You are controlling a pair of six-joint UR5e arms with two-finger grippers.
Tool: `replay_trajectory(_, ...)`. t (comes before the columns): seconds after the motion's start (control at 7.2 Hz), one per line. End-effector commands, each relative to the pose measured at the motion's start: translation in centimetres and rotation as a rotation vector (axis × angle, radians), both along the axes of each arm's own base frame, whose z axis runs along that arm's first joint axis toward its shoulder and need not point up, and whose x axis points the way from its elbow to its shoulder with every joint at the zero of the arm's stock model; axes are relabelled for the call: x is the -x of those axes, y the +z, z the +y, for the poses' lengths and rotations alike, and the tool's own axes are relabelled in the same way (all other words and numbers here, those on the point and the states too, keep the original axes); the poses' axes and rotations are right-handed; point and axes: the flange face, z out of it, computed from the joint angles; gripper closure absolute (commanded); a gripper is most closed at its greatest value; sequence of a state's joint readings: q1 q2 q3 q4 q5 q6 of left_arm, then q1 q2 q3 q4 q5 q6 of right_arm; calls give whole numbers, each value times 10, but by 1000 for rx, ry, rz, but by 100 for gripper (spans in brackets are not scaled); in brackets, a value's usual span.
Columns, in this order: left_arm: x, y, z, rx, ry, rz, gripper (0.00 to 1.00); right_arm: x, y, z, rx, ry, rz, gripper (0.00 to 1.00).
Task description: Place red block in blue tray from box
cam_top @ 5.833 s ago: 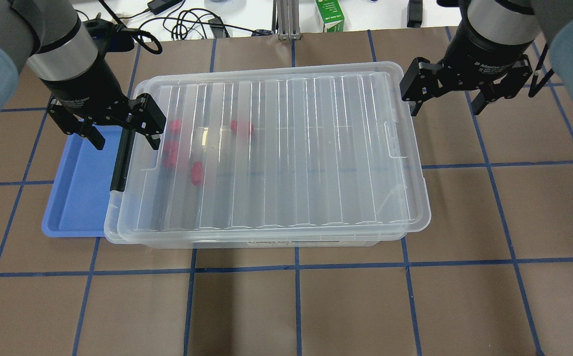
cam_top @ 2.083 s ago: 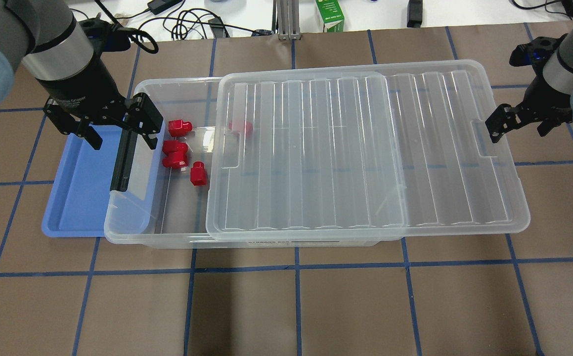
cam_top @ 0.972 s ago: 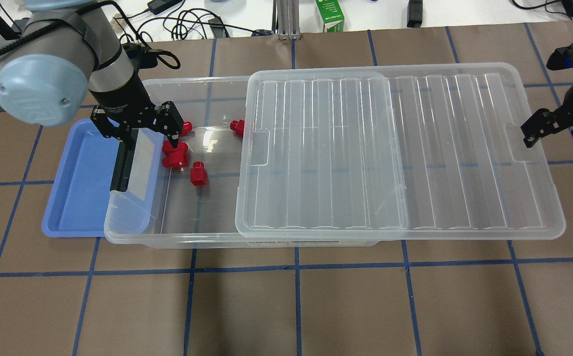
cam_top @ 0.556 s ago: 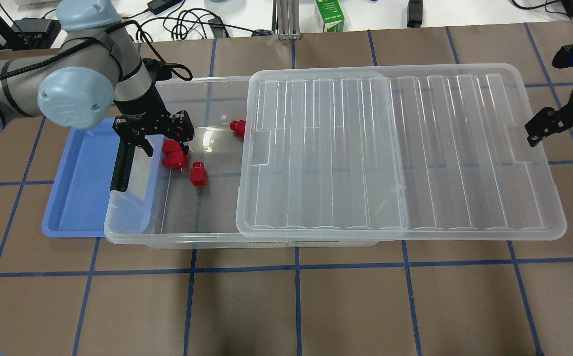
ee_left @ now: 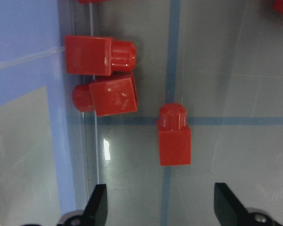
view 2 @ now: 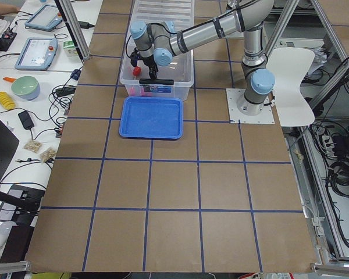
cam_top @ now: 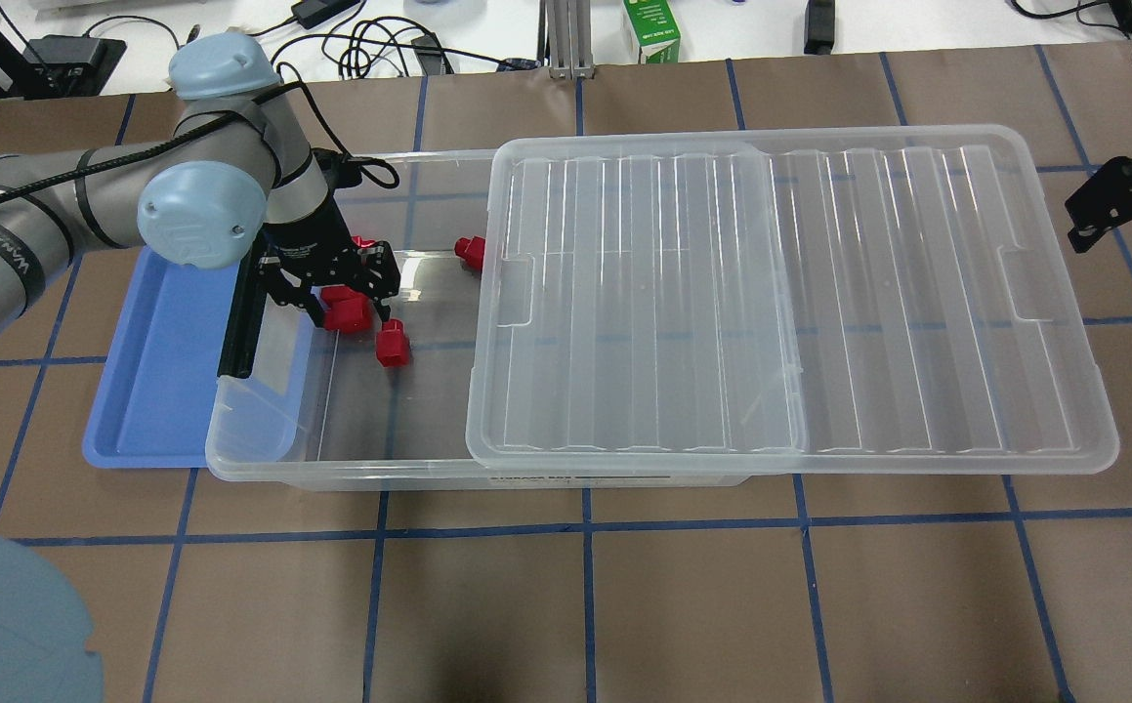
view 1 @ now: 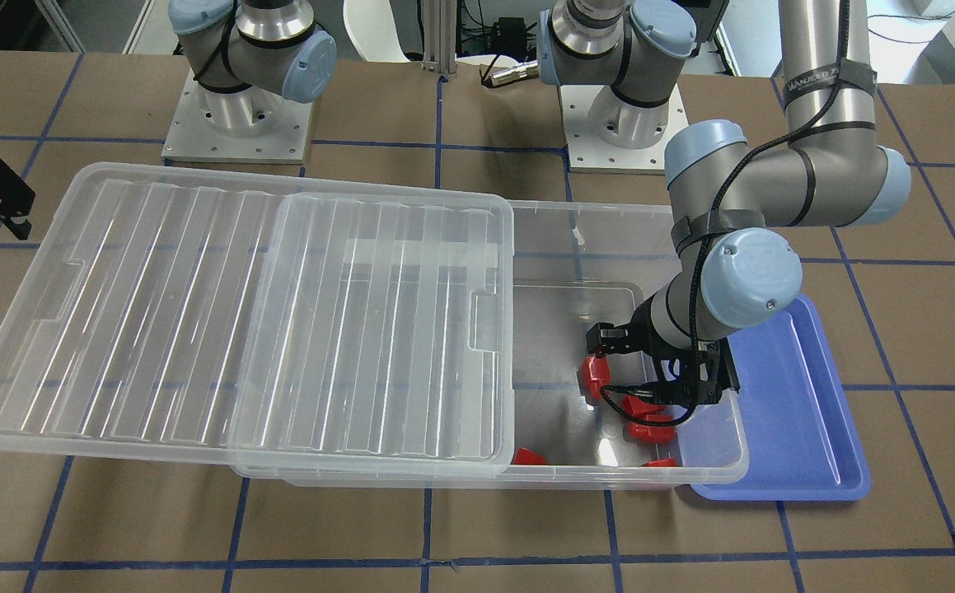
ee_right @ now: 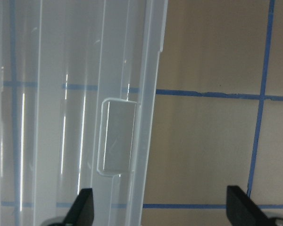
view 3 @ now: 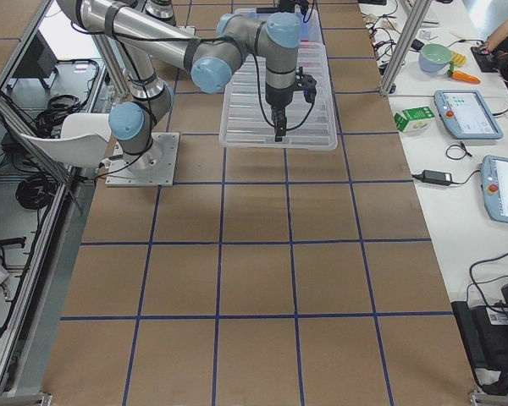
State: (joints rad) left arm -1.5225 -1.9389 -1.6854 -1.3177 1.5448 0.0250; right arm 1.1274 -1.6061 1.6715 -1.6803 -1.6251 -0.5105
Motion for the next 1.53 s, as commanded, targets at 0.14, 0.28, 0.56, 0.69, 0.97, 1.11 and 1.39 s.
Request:
replay_trajectory(0.14,2,-28,-8,-20,0,2,18,-19,65,35,-24,-5,-24,0)
replay_trajectory(0.28,3,-35,-9,-25,12,5,18,-21,63,35,-21,-14,-40,0)
replay_trajectory(0.56,7,-46,-13,-25,23,42,18,-80,63,27,2,-48,-87,0)
replay_trajectory(0.69,10,-51,-13,-32,17,42,18,-118,63,25,6,-59,-78,0)
replay_trajectory(0.97,11,-62,-13,-50,18,41,18,-173,58,28,-1,-81,-71,0)
replay_trajectory(1.11,10,-66,-14,-56,18,39,27,-187,57,30,0,-85,-71,0)
replay_trajectory(1.39,11,-77,-12,-77,26,39,59,-194,57,31,0,-85,-73,0)
